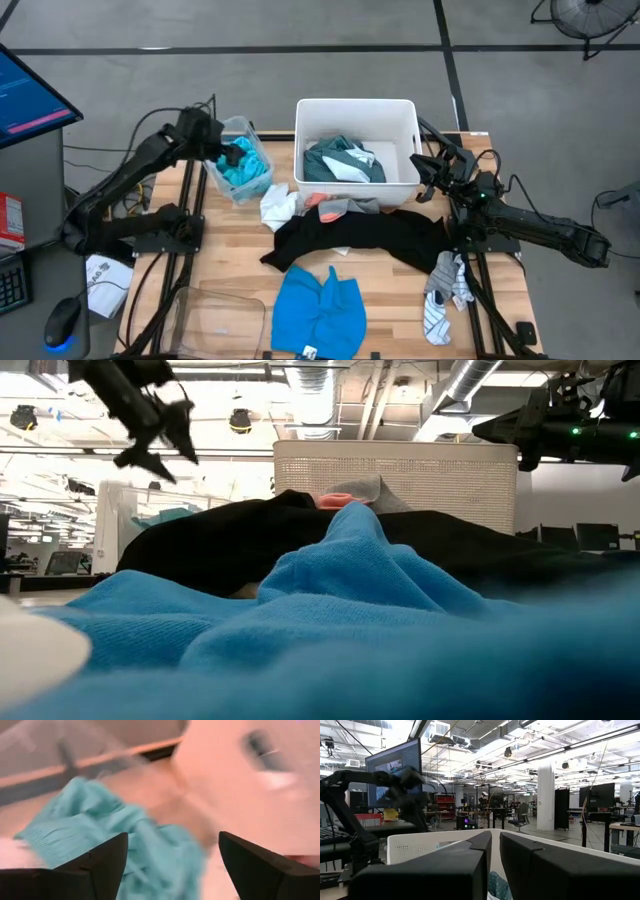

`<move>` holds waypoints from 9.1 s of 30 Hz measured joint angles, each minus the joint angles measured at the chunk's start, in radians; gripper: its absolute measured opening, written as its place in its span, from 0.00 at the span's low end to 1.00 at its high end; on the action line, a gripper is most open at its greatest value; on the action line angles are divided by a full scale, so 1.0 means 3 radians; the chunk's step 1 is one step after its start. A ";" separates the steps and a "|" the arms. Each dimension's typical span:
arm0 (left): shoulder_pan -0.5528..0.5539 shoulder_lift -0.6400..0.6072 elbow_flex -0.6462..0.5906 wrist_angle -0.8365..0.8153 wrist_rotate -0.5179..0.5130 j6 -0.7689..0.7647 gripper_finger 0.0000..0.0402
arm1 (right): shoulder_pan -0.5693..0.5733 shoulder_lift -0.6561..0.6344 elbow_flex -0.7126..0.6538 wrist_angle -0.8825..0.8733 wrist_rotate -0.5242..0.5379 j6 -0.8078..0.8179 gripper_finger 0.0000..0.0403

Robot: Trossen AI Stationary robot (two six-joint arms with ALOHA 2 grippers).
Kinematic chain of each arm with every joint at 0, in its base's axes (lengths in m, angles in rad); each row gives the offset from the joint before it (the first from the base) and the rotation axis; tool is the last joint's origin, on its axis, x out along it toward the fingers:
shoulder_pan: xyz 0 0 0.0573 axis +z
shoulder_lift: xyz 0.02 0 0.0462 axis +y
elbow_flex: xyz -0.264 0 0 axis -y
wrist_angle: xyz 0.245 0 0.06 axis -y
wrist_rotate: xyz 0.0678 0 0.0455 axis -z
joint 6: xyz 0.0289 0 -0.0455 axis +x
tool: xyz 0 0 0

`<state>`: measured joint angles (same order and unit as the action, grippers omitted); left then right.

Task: Pick & Place Cloths
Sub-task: Put the gray and pink sock into the transparent bin, then put the blue shorts into the transparent container

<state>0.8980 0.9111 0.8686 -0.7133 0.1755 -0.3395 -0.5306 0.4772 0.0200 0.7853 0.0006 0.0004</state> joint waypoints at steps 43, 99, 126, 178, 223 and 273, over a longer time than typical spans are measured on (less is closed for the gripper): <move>-0.3457 0.2679 0.1181 0.2457 -0.2408 0.1380 0.66 | 0.0001 -0.0001 0.0000 0.0000 0.0000 0.0000 0.09; -0.6285 0.0319 0.1179 0.2203 -0.2426 -0.0283 0.00 | 0.0000 -0.0001 0.0000 0.0000 0.0000 0.0001 0.09; -0.6757 0.1346 0.1176 -0.0661 -0.1463 -0.3520 0.00 | 0.0000 -0.0001 -0.0001 0.0000 0.0000 0.0000 0.09; -0.4967 0.1768 0.0979 0.2253 -0.2978 -0.0072 0.65 | 0.0001 -0.0001 0.0000 0.0000 0.0000 0.0001 0.09; -0.4618 0.3867 0.0977 0.2486 -0.1780 0.0313 0.13 | 0.0001 0.0001 0.0000 0.0000 0.0000 -0.0001 0.09; -0.2071 -0.0379 -0.1074 0.2473 -0.4822 0.0412 0.02 | -0.0001 -0.0001 -0.0001 -0.0001 0.0000 0.0001 0.09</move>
<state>0.2766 0.7974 0.5465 0.0285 -1.2710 -0.2159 -0.5308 0.4770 0.0196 0.7851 0.0006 0.0006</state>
